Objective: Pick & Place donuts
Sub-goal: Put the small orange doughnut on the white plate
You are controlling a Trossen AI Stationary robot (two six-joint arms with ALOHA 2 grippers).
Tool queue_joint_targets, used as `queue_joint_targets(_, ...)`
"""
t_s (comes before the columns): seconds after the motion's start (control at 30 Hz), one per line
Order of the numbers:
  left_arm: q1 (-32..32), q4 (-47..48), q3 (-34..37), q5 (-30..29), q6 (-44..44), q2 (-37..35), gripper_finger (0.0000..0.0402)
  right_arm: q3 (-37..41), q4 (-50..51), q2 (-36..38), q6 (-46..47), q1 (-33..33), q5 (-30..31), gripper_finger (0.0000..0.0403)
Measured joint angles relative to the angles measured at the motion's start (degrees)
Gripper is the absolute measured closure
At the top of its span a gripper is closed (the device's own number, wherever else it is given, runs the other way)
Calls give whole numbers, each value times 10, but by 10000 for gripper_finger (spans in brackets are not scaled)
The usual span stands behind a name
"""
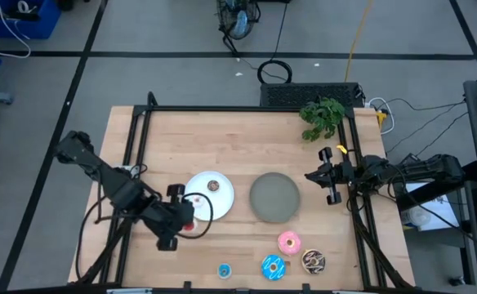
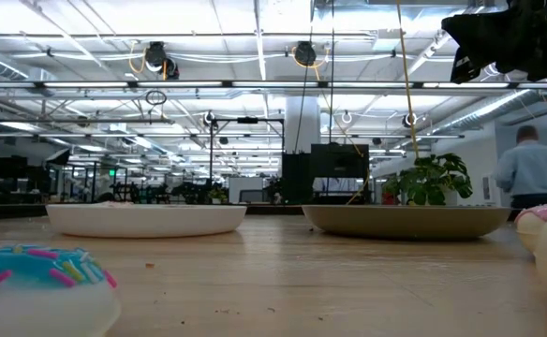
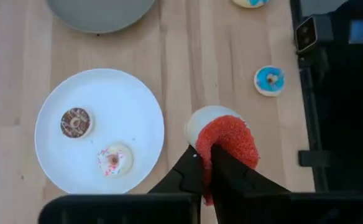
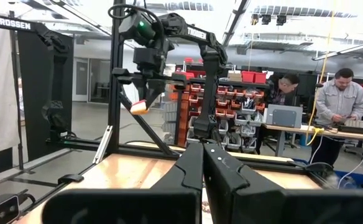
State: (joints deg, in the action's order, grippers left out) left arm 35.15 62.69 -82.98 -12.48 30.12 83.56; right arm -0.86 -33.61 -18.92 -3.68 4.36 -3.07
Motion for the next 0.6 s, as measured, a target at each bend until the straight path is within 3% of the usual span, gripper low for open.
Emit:
queue_joint_targets(0.17, -44, -5, 0, 35, -11, 35, 392, 0, 0, 0, 0, 0, 0, 403)
queue_joint_targets(0.33, -90, -9, 0, 54, -86, 86, 374, 0, -1, 0, -1, 0, 0, 403)
queue_joint_targets(0.6, -177, -22, 0, 71, -217, 182, 390, 0, -4, 0, -2, 0, 0, 403)
